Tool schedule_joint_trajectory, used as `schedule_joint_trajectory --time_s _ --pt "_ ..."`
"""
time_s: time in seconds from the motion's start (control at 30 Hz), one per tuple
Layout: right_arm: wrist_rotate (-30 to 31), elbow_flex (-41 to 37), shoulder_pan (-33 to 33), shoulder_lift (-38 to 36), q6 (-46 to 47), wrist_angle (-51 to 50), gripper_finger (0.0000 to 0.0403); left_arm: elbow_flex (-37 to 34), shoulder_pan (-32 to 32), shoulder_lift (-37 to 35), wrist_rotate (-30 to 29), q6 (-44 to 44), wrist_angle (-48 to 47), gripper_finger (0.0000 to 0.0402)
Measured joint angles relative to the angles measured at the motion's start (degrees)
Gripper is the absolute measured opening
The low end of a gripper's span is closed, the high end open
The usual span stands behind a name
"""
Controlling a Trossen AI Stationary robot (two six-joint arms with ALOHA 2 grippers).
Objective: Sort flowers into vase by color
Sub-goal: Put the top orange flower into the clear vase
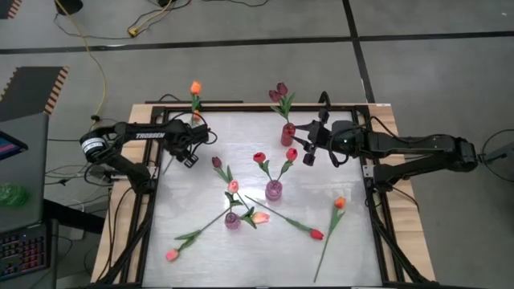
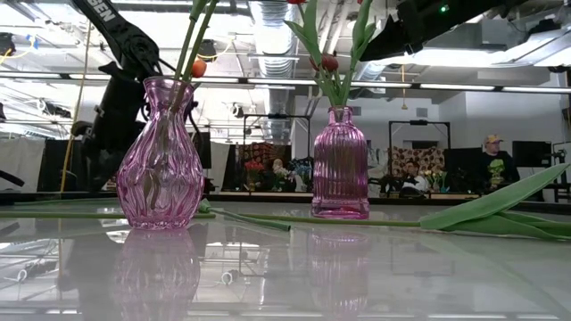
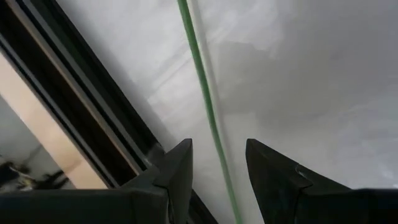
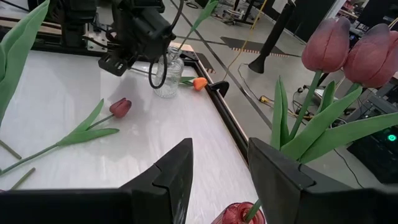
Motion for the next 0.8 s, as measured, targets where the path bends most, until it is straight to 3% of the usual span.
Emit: schedule_joint_trajectory --time_s 0.33,0.5,0.8 --pt "0.0 0.0 0.0 0.0 0.02 -0.01 0.0179 0.0 -0.02 0.0 1.02 -6.14 -5.28 0.0138" --pt "0.0 0.0 0.0 0.0 0.02 0.0 0.0179 -1.19 0.0 0.0 2.11 -6.59 -0.63 0.0138" --pt "0.0 0.0 0.0 0.0 0.02 -0.02 0.0179 -7.28 2.75 -0.38 -1.42 -9.24 4.86 0.0138"
